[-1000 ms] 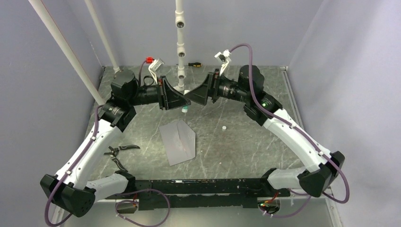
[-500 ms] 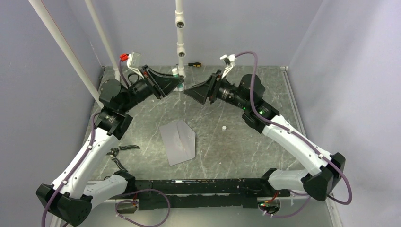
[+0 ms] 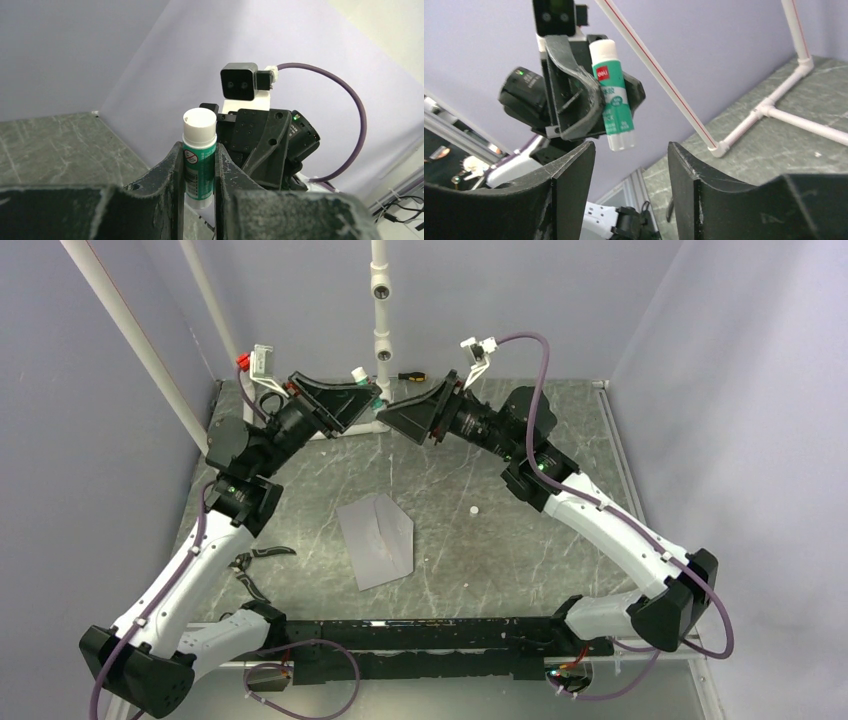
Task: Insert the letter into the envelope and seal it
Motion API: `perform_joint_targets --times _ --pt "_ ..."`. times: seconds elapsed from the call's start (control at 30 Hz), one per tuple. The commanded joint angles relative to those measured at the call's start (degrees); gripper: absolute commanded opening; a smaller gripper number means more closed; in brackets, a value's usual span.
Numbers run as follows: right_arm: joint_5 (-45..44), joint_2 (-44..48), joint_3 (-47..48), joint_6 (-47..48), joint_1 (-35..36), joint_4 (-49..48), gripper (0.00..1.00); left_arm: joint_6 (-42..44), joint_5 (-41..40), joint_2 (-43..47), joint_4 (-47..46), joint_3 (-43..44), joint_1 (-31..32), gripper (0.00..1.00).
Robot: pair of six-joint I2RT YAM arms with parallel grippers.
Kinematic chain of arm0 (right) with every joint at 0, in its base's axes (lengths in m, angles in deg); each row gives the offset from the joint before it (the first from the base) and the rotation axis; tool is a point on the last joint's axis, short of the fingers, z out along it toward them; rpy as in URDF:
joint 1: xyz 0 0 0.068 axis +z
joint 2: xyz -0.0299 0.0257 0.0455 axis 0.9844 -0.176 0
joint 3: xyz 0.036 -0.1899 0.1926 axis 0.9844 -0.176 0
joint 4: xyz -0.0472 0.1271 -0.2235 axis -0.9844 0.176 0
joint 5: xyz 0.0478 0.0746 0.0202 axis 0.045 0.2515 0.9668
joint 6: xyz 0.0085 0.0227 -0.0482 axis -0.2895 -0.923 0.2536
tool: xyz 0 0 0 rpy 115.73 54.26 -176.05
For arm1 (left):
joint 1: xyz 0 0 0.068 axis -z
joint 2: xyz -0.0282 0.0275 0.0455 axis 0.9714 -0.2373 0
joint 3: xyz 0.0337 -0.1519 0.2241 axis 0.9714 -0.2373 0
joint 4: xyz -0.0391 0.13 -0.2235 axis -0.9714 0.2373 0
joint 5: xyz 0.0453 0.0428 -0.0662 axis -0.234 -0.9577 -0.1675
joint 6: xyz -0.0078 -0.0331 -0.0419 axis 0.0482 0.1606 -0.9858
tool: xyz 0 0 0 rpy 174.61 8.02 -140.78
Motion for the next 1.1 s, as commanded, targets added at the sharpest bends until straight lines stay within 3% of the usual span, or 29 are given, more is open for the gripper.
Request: perform_joint_targets --times 0.0,0.1,0.33,0.6,0.8,0.9,1.0,1.03,1.07 --pt "1.2 -1.2 3.8 -3.0 0.2 -5.3 0.54 -4.1 -0.9 0.5 -5.7 0.1 -0.2 0.02" --pt "0.8 -2.2 4.6 -4.5 0.2 -4.9 0.37 -5.2 -1.1 0.5 -6.7 -0.2 -0.2 0.02" --pt "0.6 -2.2 3.1 -14.7 0.1 -12.4 0.15 -7.7 0.4 0.4 -9.8 -1.2 -0.2 0.02" --pt "-2.4 -1.1 -2.3 -37.1 -1.2 -28.2 0.06 -4.6 9.2 1.0 -18.6 -5.7 -0.2 0.02" --pt "-10.9 -1.7 -12.4 -55.5 -1.1 -50.5 0.0 -6.8 16.7 -1.5 -28.7 -6.0 -0.2 0.03" --pt "-13.8 -1.6 -15.9 -59.7 -1.1 -57.6 0.0 -5.1 17.2 -0.8 -26.6 -5.9 -0.2 0.02" --pt "-12.0 -0.6 -17.3 -57.9 -1.4 -57.1 0.05 -3.1 16.2 0.6 -22.2 -5.5 -0.2 0.03" --pt "-10.0 -0.5 -17.0 -56.3 -1.7 -55.8 0.15 -3.0 15.6 0.9 -21.2 -5.4 -0.2 0.02" --pt "-7.0 -0.2 -16.4 -53.3 -1.8 -53.8 0.34 -3.1 14.5 1.1 -19.6 -5.1 -0.2 0.02"
